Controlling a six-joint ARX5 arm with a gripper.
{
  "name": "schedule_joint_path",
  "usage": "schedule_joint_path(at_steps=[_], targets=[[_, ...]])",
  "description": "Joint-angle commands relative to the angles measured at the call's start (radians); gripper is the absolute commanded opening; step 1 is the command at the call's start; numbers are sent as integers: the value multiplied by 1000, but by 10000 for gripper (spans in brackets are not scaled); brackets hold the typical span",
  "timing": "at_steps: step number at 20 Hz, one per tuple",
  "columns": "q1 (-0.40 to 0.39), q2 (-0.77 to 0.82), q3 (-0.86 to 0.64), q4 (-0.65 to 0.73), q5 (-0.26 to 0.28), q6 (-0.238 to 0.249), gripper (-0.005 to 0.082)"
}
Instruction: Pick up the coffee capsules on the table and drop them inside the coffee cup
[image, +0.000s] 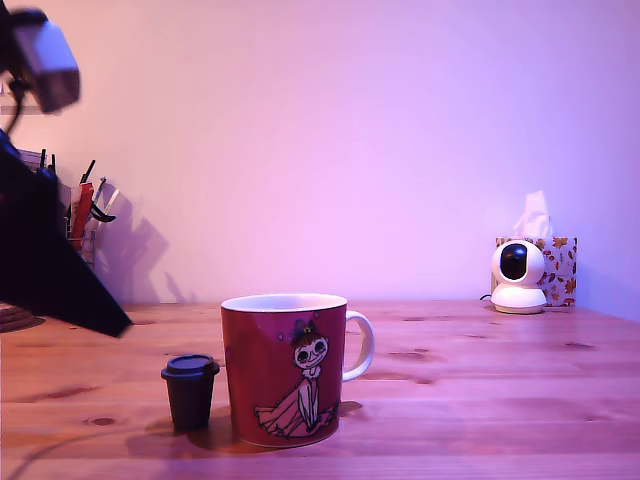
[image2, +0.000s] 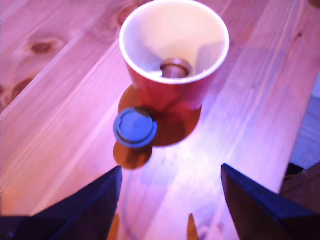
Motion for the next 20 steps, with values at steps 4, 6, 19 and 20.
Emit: schedule_joint_path(at_steps=[4, 6, 19, 20], targets=[[8, 121, -16, 128, 23, 32, 573], [8, 176, -16, 175, 24, 32, 573], [7, 430, -16, 492, 72, 24, 574], [7, 443, -16, 513, 73, 24, 574]])
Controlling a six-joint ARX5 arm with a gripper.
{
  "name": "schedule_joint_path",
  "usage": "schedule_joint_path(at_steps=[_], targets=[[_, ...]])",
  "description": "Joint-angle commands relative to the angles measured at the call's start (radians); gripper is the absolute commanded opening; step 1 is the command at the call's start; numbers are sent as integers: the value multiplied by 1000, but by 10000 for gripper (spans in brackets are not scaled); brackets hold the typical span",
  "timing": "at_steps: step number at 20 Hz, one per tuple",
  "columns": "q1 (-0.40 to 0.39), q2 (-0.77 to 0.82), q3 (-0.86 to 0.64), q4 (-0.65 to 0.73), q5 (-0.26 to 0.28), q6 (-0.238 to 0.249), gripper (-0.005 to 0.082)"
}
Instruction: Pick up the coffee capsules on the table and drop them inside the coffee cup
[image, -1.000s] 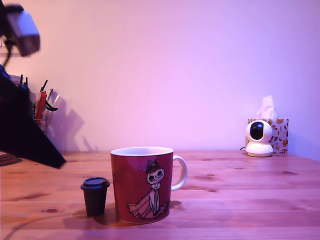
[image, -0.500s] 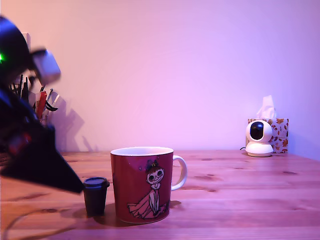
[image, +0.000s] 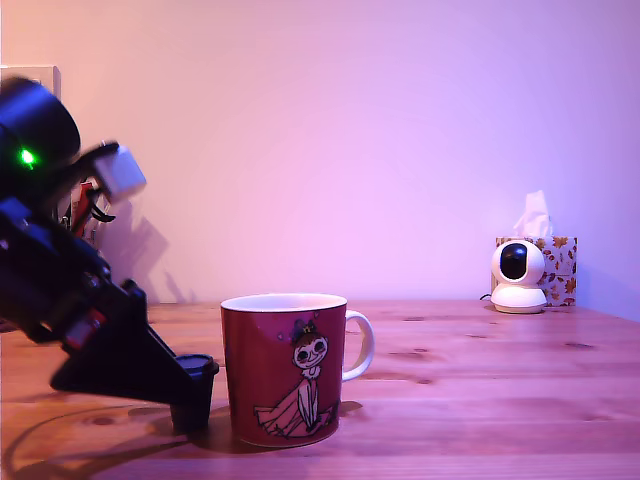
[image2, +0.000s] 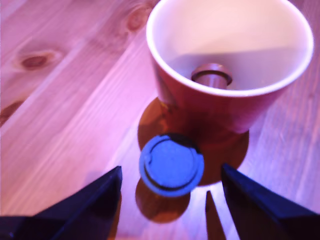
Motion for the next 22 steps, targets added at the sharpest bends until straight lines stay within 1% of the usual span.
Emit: schedule_joint_path(at_steps=[1, 7, 9, 12, 19, 22], targets=[[1, 24, -15, 31, 8, -3, 574], [-1, 69, -15, 103, 8, -3, 573], [-3, 74, -15, 105, 7, -3, 549], [-4, 74, -15, 104, 7, -3, 448], [-5, 74, -15, 103, 8, -3, 252], [-5, 74, -15, 105, 7, -2, 147]])
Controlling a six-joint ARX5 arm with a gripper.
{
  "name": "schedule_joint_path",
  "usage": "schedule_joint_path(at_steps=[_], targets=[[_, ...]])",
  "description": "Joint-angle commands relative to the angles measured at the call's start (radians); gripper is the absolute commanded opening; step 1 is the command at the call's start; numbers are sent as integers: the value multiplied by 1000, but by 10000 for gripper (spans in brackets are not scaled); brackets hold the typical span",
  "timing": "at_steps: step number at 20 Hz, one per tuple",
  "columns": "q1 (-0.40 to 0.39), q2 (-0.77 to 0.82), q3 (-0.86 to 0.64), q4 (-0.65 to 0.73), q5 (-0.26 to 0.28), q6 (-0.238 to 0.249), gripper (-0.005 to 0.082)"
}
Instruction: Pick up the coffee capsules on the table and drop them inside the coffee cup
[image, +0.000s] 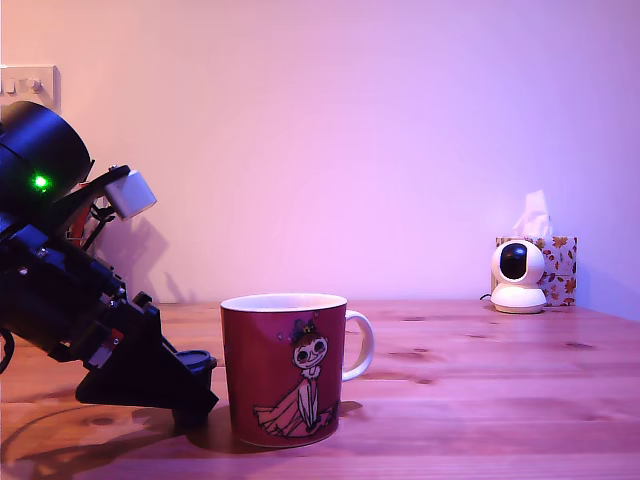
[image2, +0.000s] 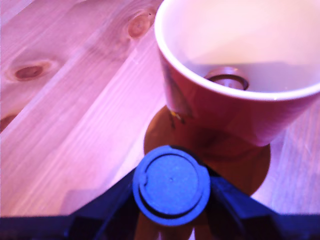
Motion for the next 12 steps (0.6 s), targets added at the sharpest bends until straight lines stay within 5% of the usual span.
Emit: schedule_joint_path(at_steps=[1, 12], targets=[[-4, 6, -15, 8, 2, -2, 137], [14, -55, -13, 36, -27, -2, 124]])
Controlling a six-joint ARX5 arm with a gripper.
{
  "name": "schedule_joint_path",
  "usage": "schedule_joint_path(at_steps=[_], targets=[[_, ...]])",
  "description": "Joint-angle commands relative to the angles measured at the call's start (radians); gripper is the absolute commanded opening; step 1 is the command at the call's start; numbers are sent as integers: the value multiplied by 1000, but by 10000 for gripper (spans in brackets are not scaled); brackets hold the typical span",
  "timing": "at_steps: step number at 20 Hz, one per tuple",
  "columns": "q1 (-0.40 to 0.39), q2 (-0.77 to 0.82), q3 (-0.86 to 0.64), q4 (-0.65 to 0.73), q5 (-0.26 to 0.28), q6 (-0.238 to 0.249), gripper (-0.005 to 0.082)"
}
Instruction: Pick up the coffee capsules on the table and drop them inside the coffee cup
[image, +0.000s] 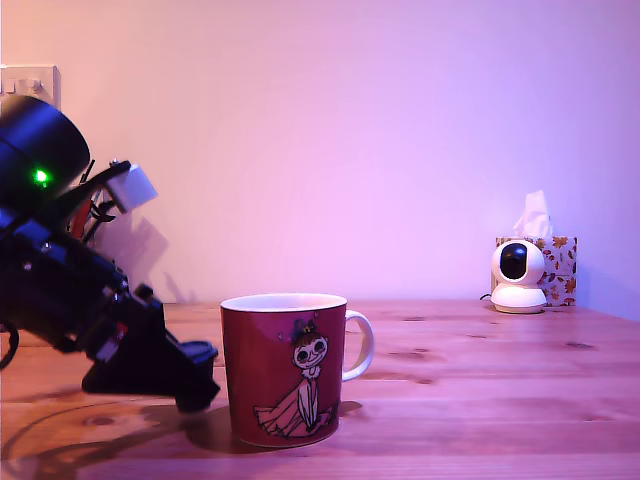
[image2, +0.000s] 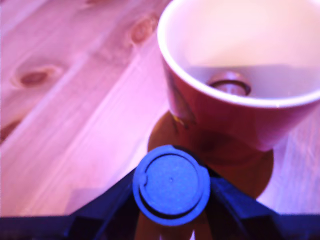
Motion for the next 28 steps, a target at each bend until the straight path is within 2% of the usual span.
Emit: schedule_joint_path(at_steps=[1, 7, 10, 11, 12, 13, 14, 17, 25, 28], targets=[[12, -50, -13, 11, -14, -2, 124], [32, -196, -13, -29, -29, -12, 125], [32, -290, -13, -42, -20, -83, 125], [31, -316, -13, -46, -11, -113, 125], [27, -339, -12, -51, 0, -118, 125], [22, -358, -10, -61, 6, -156, 125], [15, -370, -1, -84, 27, -172, 125], [-25, -375, 51, -199, 47, -172, 125], [-90, -372, 266, -563, 43, -172, 128], [-107, -365, 333, -655, 29, -172, 127]])
